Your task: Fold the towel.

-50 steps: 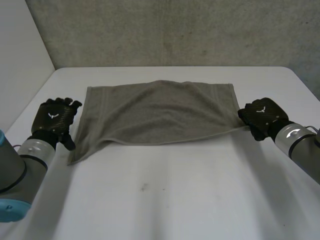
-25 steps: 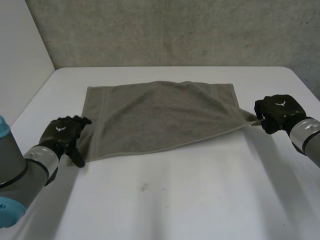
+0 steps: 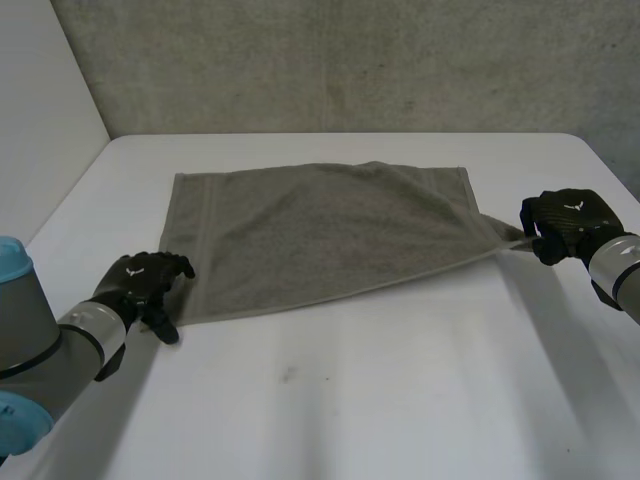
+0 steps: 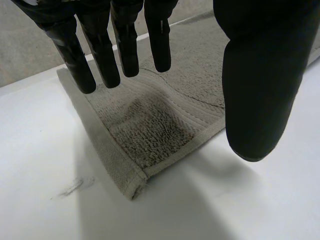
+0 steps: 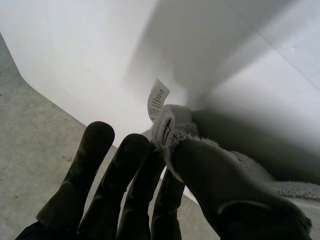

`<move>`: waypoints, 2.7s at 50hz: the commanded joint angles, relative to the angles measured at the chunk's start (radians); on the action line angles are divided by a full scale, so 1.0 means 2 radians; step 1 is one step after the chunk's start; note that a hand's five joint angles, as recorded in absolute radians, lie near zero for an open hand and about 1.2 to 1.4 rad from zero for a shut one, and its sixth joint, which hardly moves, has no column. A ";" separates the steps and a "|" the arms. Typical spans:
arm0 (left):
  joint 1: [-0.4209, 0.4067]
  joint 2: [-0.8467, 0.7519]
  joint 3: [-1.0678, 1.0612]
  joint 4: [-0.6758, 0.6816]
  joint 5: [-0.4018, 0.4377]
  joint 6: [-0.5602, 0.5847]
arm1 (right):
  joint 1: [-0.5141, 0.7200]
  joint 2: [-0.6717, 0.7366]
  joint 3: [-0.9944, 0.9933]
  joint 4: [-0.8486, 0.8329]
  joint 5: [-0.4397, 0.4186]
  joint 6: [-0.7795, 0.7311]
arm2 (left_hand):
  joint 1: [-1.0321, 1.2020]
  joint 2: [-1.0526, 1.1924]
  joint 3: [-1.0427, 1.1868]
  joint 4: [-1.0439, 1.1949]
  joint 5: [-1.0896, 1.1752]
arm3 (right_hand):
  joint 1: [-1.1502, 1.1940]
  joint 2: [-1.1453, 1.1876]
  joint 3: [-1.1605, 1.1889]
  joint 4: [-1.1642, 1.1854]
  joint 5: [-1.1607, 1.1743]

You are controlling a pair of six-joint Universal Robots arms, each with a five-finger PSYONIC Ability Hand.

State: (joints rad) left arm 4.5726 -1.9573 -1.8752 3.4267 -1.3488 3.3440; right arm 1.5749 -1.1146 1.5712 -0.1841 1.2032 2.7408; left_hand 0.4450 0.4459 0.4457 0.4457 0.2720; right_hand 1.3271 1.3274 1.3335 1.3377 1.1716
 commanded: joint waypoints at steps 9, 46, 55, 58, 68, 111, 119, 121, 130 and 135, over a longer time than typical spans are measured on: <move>0.010 -0.022 0.010 0.045 0.000 0.005 | 0.000 0.006 0.001 0.000 0.000 -0.006 | 0.134 0.133 0.133 0.133 0.133 | 0.035 0.034 0.031 0.029 0.025; 0.016 -0.034 0.006 0.042 0.000 0.068 | 0.002 0.015 0.001 -0.002 0.000 -0.013 | 0.100 0.100 0.100 0.100 0.099 | 0.035 0.034 0.031 0.029 0.025; 0.019 -0.041 0.007 0.042 0.000 0.074 | 0.003 0.017 0.001 -0.002 0.000 -0.013 | 0.103 0.103 0.103 0.103 0.102 | 0.035 0.034 0.031 0.029 0.025; 0.019 -0.042 0.006 0.045 0.000 0.074 | 0.003 0.017 0.001 -0.003 0.000 -0.014 | 0.107 0.107 0.107 0.107 0.107 | 0.035 0.034 0.031 0.029 0.025; 0.019 -0.056 0.015 0.046 -0.001 0.075 | 0.004 0.017 0.002 -0.003 0.000 -0.014 | 0.118 0.117 0.117 0.117 0.117 | 0.035 0.034 0.031 0.029 0.025; 0.017 -0.097 0.089 0.045 -0.006 0.070 | 0.007 0.024 0.004 -0.004 -0.001 -0.014 | 0.282 0.281 0.281 0.281 0.281 | 0.035 0.034 0.031 0.029 0.025; 0.016 -0.097 0.085 0.045 -0.005 0.069 | 0.008 0.027 0.004 -0.002 0.000 -0.027 | 0.358 0.358 0.358 0.358 0.357 | 0.035 0.034 0.031 0.029 0.025; 0.016 -0.097 0.084 0.045 -0.005 0.068 | 0.008 0.027 0.005 -0.002 0.000 -0.035 | 0.385 0.384 0.384 0.384 0.384 | 0.035 0.034 0.031 0.029 0.025; 0.016 -0.097 0.079 0.043 -0.007 0.068 | 0.008 0.027 0.006 -0.001 0.001 -0.052 | 0.476 0.475 0.475 0.475 0.475 | 0.035 0.034 0.031 0.029 0.025; 0.015 -0.091 0.072 0.040 -0.007 0.069 | 0.008 0.027 0.006 -0.001 0.001 -0.052 | 0.476 0.475 0.475 0.475 0.475 | 0.035 0.034 0.031 0.029 0.025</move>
State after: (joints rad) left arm 4.6042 -2.1502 -1.7166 3.5123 -1.3617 3.4805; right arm 1.5908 -1.0599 1.5827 -0.1864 1.2063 2.6353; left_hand 1.1803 1.2114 1.2106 1.2104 1.0117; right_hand 1.3272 1.3274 1.3335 1.3377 1.1717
